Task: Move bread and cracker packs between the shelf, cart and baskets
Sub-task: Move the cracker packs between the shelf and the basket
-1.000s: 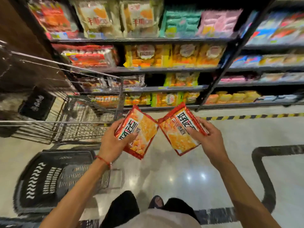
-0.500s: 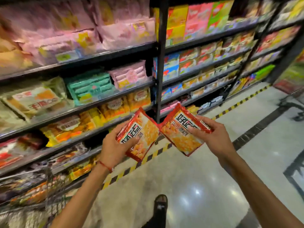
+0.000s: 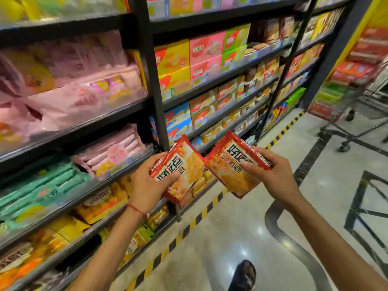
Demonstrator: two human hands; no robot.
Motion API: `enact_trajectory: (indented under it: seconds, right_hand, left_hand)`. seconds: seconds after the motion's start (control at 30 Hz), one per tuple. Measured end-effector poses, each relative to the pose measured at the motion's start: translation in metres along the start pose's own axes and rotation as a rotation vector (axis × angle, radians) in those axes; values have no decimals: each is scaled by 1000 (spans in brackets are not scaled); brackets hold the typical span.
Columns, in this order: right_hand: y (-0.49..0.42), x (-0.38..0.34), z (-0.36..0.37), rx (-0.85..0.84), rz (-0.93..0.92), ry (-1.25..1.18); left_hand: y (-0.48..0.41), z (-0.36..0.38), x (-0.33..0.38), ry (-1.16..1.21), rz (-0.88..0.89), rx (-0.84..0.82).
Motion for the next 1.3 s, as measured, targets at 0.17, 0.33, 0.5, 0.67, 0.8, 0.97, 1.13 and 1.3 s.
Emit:
enact_trajectory:
  seconds: [0.17, 0.33, 0.5, 0.67, 0.8, 0.97, 1.13, 1.3]
  right_hand:
    - [-62, 37, -47, 103, -3, -15]
    - [-139, 71, -119, 206, -7, -34]
    - [-240, 88, -209, 203, -36, 7]
    - [-331, 87, -288, 168, -92, 64]
    - [-399, 83, -332, 123, -125, 71]
    - [-485, 73, -371, 94, -193, 56]
    - [-573, 68, -398, 57, -285, 98]
    - [-659, 64, -424, -9, -343, 131]
  left_hand:
    - [-71, 48, 5, -32, 7, 11]
    - [-159, 129, 25, -51, 23, 10]
    - [-256, 227, 63, -47, 53, 31]
    - [-339, 304, 116, -149, 193, 78]
    - [-392, 338, 149, -179, 234, 149]
    - [-458, 367, 175, -150, 272, 302]
    - [-525, 400, 193, -86, 303, 427]
    - [-585, 429, 212, -159, 357, 573]
Point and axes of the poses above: each hand's wrist, its own y-axis away from the middle knuckle, its own z-axis out of the palm, x = y × z, the point moved 8 cm from there along -y, towards the middle knuckle, and after that the axes turned 5 degrees about -x, right-handed, at the moved point
